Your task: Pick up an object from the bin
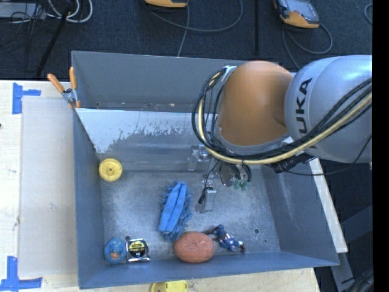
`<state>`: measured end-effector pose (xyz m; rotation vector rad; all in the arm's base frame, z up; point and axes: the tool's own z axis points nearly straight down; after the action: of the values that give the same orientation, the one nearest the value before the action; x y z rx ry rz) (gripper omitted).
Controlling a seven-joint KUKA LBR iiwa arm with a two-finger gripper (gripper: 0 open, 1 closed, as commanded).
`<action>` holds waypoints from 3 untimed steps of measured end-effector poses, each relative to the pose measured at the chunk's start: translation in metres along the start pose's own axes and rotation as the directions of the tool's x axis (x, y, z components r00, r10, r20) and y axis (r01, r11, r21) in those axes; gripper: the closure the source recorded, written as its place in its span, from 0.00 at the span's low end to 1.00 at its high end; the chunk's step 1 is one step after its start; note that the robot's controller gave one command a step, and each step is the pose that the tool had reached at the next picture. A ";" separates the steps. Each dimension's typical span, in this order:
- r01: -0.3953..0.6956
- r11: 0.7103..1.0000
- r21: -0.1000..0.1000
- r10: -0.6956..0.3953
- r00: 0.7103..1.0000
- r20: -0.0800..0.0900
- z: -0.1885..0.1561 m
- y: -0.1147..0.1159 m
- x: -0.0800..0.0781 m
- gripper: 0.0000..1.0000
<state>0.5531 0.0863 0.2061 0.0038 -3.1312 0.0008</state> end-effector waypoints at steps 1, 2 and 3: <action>-0.002 1.000 -0.001 0.002 1.000 0.008 -0.005 0.000 -0.002 0.00; 0.065 0.998 0.000 -0.065 0.998 0.015 0.031 0.010 -0.018 0.00; 0.258 0.966 0.002 -0.258 0.966 0.010 0.078 0.027 -0.025 0.00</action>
Offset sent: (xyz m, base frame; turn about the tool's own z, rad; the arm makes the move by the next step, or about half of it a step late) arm 0.0398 0.0288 -0.0995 -0.1833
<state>0.5777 0.1135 0.1278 0.4132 -3.1137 -0.0002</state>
